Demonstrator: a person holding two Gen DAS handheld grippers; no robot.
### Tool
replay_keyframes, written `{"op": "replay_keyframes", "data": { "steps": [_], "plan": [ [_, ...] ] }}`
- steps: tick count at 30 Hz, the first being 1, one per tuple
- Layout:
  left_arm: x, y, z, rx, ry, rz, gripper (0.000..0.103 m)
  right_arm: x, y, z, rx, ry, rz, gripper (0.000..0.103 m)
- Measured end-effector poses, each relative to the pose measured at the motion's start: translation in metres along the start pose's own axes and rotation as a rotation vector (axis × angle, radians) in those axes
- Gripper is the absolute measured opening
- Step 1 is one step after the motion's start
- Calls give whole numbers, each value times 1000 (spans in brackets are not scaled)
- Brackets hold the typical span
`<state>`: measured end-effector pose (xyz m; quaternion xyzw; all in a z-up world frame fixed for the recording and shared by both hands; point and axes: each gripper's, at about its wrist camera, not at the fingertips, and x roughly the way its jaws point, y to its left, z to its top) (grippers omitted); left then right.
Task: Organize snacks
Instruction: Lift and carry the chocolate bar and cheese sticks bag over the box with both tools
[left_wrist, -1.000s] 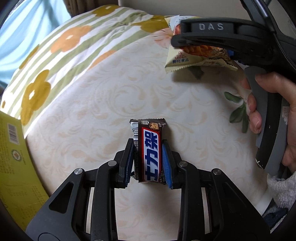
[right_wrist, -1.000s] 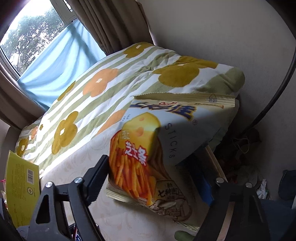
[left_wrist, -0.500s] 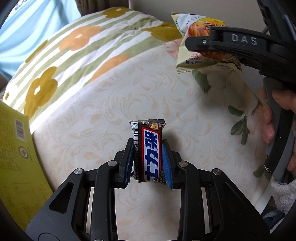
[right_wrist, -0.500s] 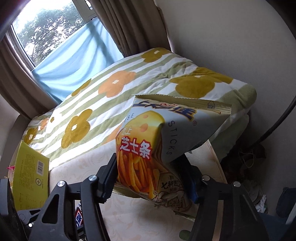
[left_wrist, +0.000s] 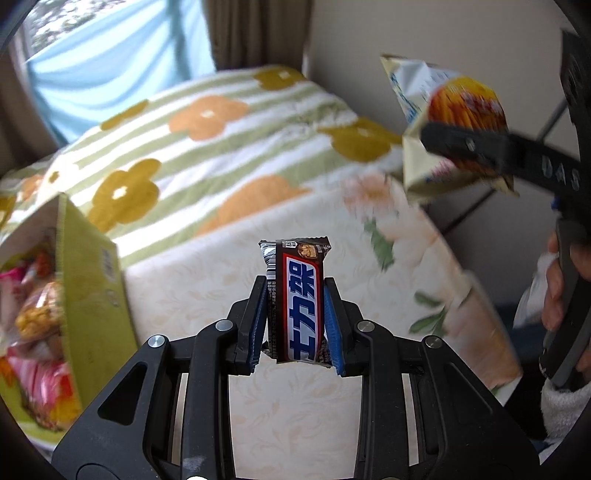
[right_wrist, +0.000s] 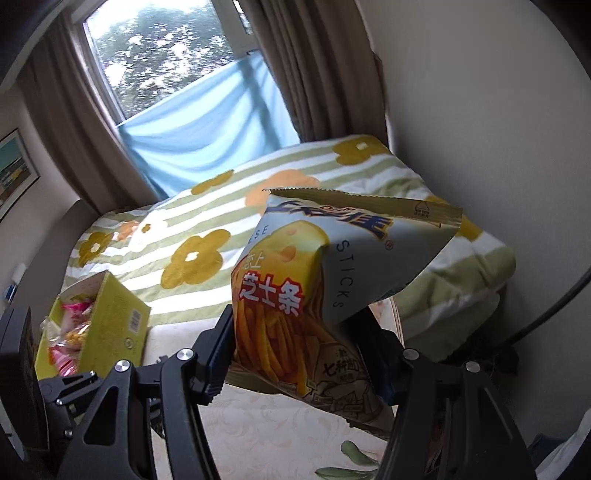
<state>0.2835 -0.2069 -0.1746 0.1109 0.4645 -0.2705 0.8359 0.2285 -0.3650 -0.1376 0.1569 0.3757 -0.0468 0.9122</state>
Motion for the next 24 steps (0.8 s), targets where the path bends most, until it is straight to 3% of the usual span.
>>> {"op": "replay_keyframes", "data": {
  "steps": [6,12,17,24],
  "plan": [
    [-55,17,13,-134,-111,56,26,-36,25,18,-123,-39,89,58],
    [-111,61,12,-240,-195,170,26,-46,68,34,-221,-38,215,58],
    [-137,114,-2,-303,-198,245,26,-38,123,34,-296,-10,301,58],
    [-157,206,-41,-357,-166,270,26,-12,205,11,-316,40,368,58]
  ]
}}
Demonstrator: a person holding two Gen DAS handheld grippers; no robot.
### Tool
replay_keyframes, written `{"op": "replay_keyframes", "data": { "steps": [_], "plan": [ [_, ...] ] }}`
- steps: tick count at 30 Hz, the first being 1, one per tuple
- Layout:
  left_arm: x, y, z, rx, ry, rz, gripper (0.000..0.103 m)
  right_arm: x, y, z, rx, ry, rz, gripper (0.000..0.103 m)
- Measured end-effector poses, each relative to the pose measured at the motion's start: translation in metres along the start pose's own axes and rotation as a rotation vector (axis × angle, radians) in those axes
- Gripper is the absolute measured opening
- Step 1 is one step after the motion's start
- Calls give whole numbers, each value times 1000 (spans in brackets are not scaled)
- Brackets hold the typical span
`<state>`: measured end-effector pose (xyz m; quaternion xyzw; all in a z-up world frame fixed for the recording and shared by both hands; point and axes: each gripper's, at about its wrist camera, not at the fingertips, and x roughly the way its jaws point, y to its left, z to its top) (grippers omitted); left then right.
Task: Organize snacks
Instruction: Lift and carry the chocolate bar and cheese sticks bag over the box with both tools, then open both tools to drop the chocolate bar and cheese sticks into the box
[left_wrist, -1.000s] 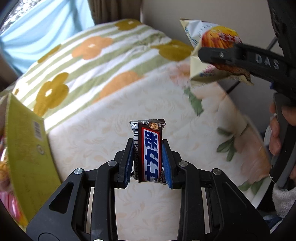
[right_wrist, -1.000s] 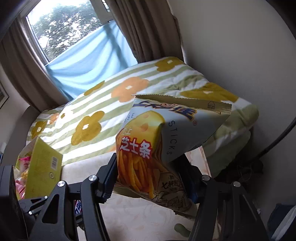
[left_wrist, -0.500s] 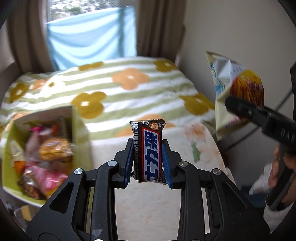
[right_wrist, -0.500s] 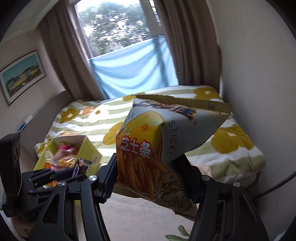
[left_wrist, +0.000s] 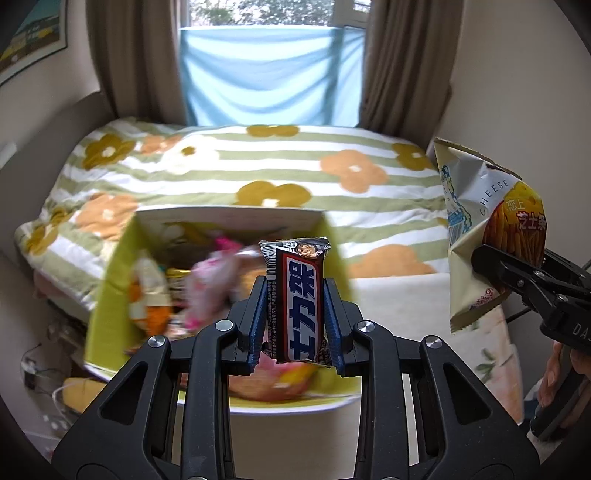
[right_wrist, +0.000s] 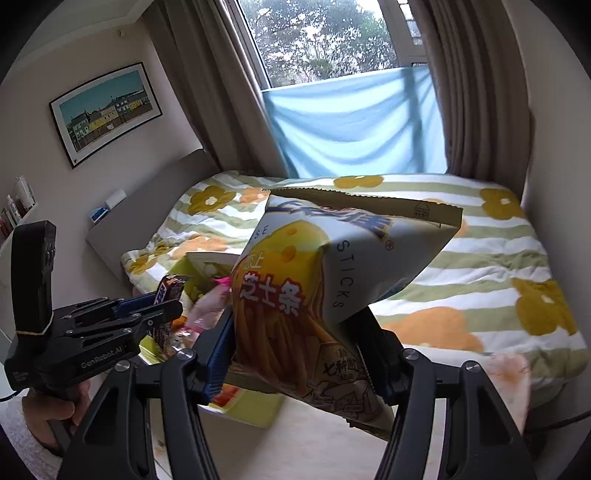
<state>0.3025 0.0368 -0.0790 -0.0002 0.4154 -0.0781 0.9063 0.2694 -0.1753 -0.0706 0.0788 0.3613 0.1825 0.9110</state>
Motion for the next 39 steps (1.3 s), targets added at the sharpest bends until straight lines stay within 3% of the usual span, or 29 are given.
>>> {"op": "replay_keyframes", "data": {
  "steps": [7,13,19,20,21,22,24,33,39],
  "plan": [
    [27,94,1,-9,66,23,26,60,71,-5,9,49,14,58],
    [56,129,11,19,111,-9,26,93,101,-9,28,92,-3,58],
    [78,139,27,29,161,-27,29,104,108,-5,32,123,-44,58],
    [81,139,28,29,172,-22,44,110,110,-2,29,129,-51,58],
    [84,140,27,29,180,-10,82,110,110,-2,29,129,-51,58],
    [85,141,27,26,172,1,100,113,111,-1,27,130,-54,58],
    [80,144,26,11,137,0,103,116,114,0,21,135,-58,58],
    [72,154,11,-30,174,-17,103,119,107,6,19,145,-55,58],
    [63,152,5,-12,165,26,103,128,108,21,-11,170,-51,60]
  ]
}}
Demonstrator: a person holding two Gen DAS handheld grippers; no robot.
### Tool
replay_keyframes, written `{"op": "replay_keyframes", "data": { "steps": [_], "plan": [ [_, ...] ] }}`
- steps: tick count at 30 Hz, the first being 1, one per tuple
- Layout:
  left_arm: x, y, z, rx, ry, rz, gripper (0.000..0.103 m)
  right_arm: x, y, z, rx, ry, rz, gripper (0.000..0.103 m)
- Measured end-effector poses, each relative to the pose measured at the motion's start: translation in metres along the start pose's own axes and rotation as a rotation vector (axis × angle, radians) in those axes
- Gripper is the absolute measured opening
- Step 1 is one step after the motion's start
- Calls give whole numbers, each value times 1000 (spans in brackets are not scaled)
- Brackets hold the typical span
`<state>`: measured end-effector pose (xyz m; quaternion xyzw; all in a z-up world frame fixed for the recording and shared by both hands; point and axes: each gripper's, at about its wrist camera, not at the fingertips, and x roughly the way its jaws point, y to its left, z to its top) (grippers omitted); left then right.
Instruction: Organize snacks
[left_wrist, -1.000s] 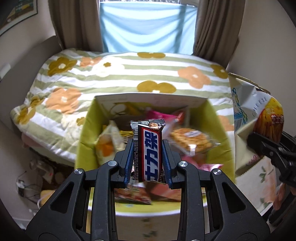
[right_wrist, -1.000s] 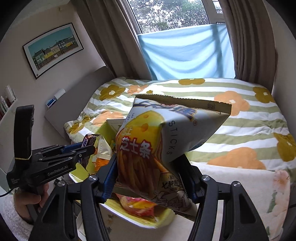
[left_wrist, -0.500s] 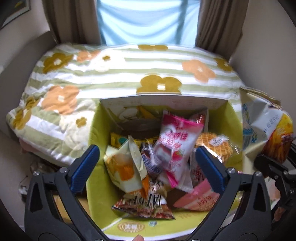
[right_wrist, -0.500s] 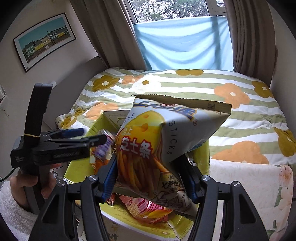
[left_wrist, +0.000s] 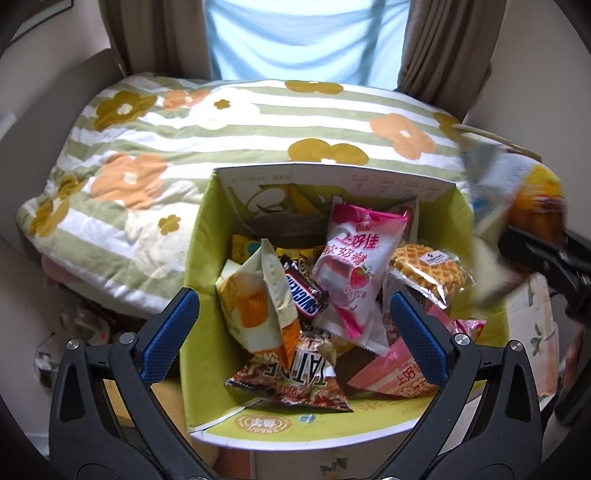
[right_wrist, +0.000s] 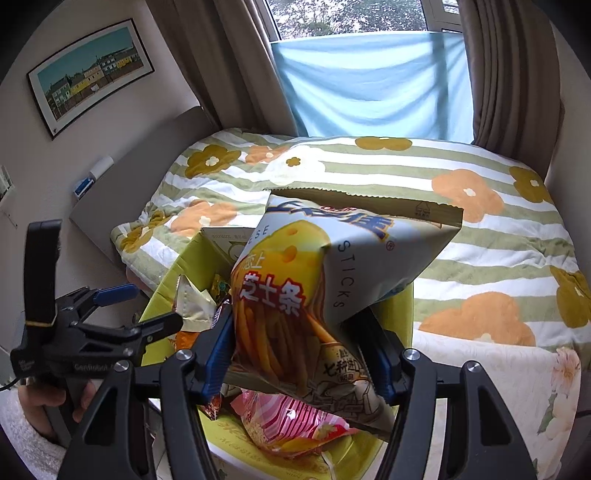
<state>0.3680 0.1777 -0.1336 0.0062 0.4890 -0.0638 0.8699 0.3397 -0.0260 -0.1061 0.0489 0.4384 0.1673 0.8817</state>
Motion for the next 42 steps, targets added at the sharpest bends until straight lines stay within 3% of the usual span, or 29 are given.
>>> {"op": "replay_keyframes", "data": {
  "steps": [1,4,8,15,23,29,34,39,42],
  "plan": [
    [-1,-1,-1,3,-2,4,103,3,1,2,-3,7,-3,65],
    [-3,-2,-5,5,-1,14,103,14,3,5,6,47,-38,101],
    [-5,-2,-9,5,-1,20,103,10,3,0,14,33,-82,102],
    [-9,-4,-15,10,-2,14,103,7,1,-9,31,45,-84,102],
    [-46,-15,-14,27,-90,4,103,-25,5,-13,53,-19,-116,102],
    [-113,-40,-18,44,-230,-3,103,-86,6,-20,62,-117,-142,102],
    [-174,-72,-39,52,-348,23,103,-153,2,-34,70,-221,-201,102],
    [-215,-106,-76,47,-406,29,103,-223,-2,-68,85,-323,-268,102],
    [-233,-128,-106,59,-434,43,103,-269,-5,-107,78,-386,-364,102]
  ]
}}
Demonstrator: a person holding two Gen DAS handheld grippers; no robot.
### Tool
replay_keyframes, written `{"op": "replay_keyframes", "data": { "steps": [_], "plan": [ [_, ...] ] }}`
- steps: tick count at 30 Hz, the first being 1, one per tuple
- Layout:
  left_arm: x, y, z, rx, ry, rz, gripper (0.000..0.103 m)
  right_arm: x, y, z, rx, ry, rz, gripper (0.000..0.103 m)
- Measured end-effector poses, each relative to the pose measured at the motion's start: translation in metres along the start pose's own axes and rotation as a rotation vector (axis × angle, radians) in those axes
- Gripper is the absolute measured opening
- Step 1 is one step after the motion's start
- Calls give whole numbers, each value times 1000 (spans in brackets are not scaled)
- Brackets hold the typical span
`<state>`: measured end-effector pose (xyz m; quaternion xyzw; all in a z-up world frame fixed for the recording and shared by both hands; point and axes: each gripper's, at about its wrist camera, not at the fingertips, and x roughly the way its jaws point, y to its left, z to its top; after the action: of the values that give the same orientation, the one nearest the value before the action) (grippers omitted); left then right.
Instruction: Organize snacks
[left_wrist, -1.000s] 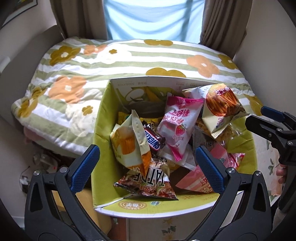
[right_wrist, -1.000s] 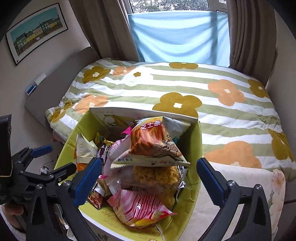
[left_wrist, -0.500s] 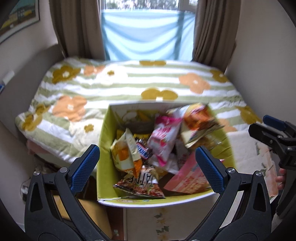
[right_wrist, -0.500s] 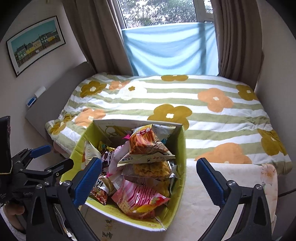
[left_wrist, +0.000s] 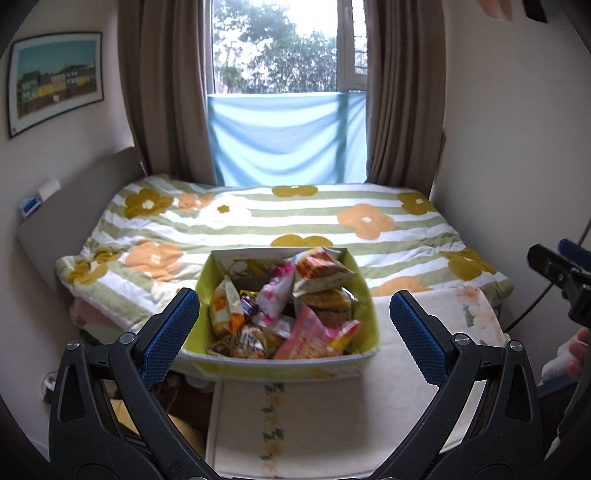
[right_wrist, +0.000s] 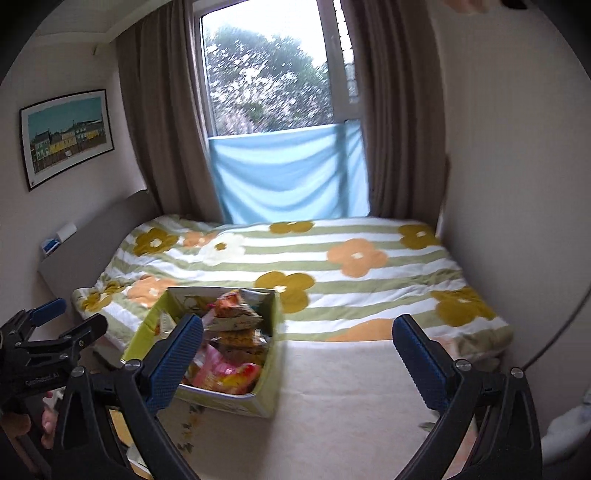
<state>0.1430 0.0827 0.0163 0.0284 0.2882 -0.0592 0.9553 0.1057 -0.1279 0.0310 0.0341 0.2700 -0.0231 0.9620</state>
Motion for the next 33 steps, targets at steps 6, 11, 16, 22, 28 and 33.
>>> {"op": "replay_keyframes", "data": {
  "steps": [6,11,16,22,28,33],
  "plan": [
    [-49,-30,-38,10,-50,30,103,-35,-20,-30,2,-18,-54,102],
    [-65,-39,-61,-12,-44,28,103,-54,-27,-55,4,-12,-75,102],
    [-71,-45,-65,-3,-47,37,103,-63,-29,-61,2,-16,-66,102],
    [-75,-48,-63,-7,-56,40,103,-67,-30,-64,3,-17,-63,102],
    [-75,-55,-62,-1,-53,28,103,-70,-36,-67,7,-15,-73,102],
    [-74,-60,-63,4,-50,28,103,-68,-38,-67,4,-10,-78,102]
  ]
}}
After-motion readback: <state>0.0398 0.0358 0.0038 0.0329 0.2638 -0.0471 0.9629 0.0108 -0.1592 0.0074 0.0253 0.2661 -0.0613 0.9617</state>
